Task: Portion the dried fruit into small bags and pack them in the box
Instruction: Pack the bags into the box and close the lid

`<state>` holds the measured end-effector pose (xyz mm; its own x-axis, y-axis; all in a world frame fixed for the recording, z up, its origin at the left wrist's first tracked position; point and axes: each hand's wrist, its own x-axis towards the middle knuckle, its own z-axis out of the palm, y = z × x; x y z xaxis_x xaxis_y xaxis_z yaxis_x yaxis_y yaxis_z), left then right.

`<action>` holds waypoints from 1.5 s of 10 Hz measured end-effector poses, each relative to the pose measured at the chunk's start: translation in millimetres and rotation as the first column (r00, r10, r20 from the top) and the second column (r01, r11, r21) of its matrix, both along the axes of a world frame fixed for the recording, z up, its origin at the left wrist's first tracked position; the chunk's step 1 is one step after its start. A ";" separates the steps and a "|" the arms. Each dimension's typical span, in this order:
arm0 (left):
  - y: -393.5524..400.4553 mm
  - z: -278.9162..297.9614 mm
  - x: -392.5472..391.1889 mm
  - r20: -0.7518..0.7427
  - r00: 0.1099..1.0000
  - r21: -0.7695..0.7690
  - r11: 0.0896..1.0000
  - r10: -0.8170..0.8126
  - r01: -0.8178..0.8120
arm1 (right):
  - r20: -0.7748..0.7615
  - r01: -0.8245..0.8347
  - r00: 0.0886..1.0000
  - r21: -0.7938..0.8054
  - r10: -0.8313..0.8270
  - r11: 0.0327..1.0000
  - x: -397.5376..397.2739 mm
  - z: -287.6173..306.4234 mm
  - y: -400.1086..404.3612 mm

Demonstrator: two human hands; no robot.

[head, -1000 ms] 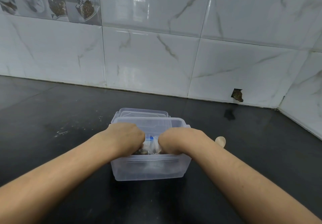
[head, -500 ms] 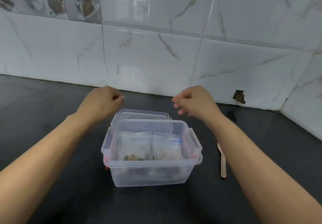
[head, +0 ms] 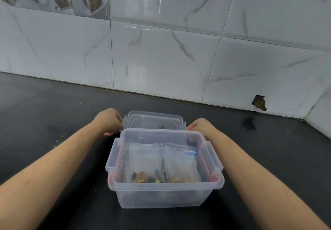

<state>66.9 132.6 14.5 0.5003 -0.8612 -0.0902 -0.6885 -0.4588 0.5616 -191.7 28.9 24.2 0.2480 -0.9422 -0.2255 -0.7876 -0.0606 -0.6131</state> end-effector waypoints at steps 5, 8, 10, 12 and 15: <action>118.6 21.6 -78.4 -0.751 0.582 -0.603 0.683 -0.312 -0.411 | 0.879 -0.009 0.475 0.052 -0.041 0.999 -65.8 42.7 110.5; 174.8 5.0 -115.3 -0.597 0.677 -0.765 0.559 -0.430 -0.320 | 0.838 0.051 0.546 -0.003 -0.025 0.999 -79.6 30.5 156.3; 176.8 -3.7 -116.5 -0.626 0.661 -0.742 0.578 -0.414 -0.341 | 0.676 0.034 0.732 -0.165 0.088 0.986 -73.1 29.4 180.3; 173.5 -12.2 -116.8 -0.632 0.701 -0.699 0.633 -0.330 -0.333 | 0.666 0.009 0.740 -0.149 0.093 0.989 -74.5 36.7 192.6; 162.5 -6.1 -108.0 -0.641 0.731 -0.639 0.689 -0.232 -0.342 | 0.382 -0.090 0.895 -0.353 0.231 0.931 -68.2 36.3 182.1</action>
